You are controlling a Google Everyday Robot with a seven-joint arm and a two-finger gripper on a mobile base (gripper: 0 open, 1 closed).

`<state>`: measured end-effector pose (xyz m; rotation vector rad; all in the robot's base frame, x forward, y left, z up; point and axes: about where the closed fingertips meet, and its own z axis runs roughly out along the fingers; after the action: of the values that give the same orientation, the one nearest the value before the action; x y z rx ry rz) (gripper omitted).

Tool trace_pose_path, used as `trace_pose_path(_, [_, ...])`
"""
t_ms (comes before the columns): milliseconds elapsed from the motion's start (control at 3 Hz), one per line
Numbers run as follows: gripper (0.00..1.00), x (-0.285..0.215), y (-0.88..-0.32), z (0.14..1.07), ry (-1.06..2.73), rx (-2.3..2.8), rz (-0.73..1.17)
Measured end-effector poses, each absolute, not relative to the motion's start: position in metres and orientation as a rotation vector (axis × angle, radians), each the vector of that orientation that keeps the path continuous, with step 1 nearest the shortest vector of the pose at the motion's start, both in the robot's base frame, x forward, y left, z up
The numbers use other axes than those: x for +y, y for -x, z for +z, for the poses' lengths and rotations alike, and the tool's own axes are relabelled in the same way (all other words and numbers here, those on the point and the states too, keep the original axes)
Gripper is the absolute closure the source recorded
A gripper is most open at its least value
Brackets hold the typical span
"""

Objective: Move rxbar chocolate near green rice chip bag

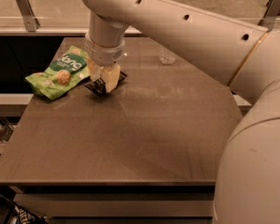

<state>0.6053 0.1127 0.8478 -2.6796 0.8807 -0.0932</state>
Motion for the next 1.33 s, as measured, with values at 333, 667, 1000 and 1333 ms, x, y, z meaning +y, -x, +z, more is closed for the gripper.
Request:
trace_pose_path(333, [0.52, 0.1132, -0.6051, 0.8464, 2.682, 0.88, -0.091])
trace_pose_path(667, [0.29, 0.1137, -0.6048, 0.845, 2.683, 0.879, -0.089])
trace_pose_path(1000, [0.06, 0.1141, -0.6046, 0.8436, 2.685, 0.878, -0.087])
trace_pose_path(1333, [0.0, 0.1145, -0.6044, 0.8426, 2.687, 0.878, -0.085])
